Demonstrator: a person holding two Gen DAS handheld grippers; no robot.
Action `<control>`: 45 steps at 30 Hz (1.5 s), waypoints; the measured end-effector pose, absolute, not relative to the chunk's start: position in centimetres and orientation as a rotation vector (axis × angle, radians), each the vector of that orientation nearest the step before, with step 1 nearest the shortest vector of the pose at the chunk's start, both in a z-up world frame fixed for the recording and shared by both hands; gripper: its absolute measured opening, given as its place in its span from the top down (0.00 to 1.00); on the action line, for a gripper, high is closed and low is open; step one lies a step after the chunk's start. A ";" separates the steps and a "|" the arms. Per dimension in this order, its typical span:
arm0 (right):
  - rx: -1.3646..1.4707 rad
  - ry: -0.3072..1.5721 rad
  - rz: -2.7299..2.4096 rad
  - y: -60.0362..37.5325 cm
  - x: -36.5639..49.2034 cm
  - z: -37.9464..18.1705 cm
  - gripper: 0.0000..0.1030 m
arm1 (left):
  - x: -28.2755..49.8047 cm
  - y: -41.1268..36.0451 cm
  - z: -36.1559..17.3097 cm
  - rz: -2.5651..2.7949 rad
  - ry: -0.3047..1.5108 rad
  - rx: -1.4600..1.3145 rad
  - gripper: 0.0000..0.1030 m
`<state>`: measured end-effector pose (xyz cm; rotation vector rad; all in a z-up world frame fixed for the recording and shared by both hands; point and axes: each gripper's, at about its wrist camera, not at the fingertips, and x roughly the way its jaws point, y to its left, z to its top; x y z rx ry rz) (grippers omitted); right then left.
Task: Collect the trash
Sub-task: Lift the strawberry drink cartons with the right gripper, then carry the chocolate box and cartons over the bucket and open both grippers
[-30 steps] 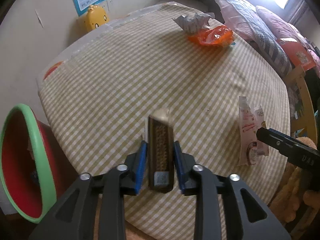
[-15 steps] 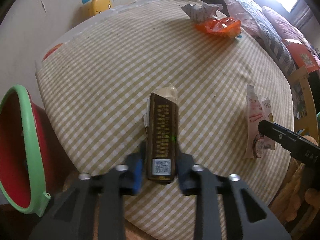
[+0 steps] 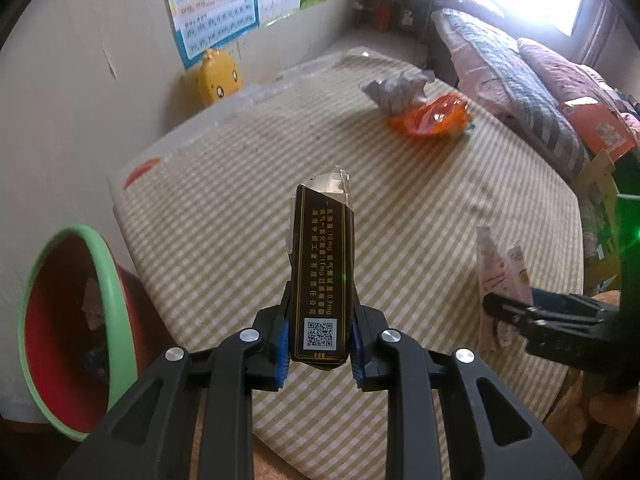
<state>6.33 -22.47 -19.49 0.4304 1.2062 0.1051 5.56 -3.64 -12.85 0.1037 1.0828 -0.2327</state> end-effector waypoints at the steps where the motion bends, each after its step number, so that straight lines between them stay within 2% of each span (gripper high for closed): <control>1: 0.427 1.207 0.116 -22.3 6.4 -19.5 0.52 | 5.6 -3.7 -12.6 -0.236 1.079 0.101 0.80; 2: 0.431 1.206 0.127 -22.1 6.4 -19.4 0.64 | 5.6 -3.7 -12.5 -0.238 1.077 0.099 0.80; 3: 0.436 1.206 0.142 -21.9 6.4 -19.4 0.65 | 5.6 -3.7 -12.3 -0.240 1.075 0.096 0.80; 15: 0.511 1.072 0.152 -22.7 4.7 -15.2 0.65 | 5.1 -1.8 -10.1 -0.228 1.023 0.037 0.80; 25: 0.444 0.978 0.171 -21.6 3.7 -10.1 0.65 | 4.9 -0.3 -9.2 -0.216 0.994 0.002 0.80; 45: 0.332 0.972 0.227 -16.3 3.7 -7.5 0.65 | 4.1 4.5 -9.1 -0.170 0.974 -0.104 0.80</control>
